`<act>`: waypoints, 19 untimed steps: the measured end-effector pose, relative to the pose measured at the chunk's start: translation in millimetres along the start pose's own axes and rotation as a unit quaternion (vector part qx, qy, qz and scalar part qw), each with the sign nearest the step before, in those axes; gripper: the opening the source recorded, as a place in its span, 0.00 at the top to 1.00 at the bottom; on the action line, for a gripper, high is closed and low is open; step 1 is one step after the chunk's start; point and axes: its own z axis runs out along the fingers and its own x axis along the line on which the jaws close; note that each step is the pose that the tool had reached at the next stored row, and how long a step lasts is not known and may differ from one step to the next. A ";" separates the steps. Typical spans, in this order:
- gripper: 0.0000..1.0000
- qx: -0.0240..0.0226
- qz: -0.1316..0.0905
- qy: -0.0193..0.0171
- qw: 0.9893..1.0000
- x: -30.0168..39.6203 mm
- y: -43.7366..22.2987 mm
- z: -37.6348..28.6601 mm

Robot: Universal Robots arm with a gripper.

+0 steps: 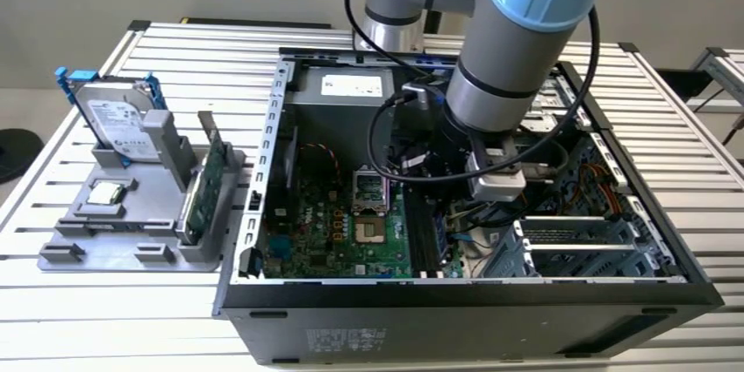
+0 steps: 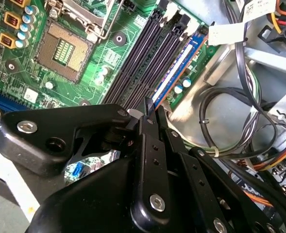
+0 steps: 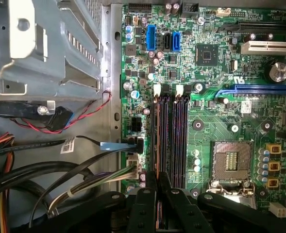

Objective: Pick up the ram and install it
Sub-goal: 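Insert the ram into the slot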

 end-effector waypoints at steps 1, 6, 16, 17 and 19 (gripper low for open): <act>1.00 0.000 0.000 0.000 1.000 0.0 0.3 0.5; 1.00 0.000 0.000 0.000 1.000 0.2 1.1 3.2; 1.00 -0.001 0.000 0.000 1.000 0.3 2.9 6.9; 1.00 -0.001 0.000 0.000 1.000 0.4 3.2 7.1; 1.00 -0.001 0.000 0.000 1.000 0.4 3.6 7.3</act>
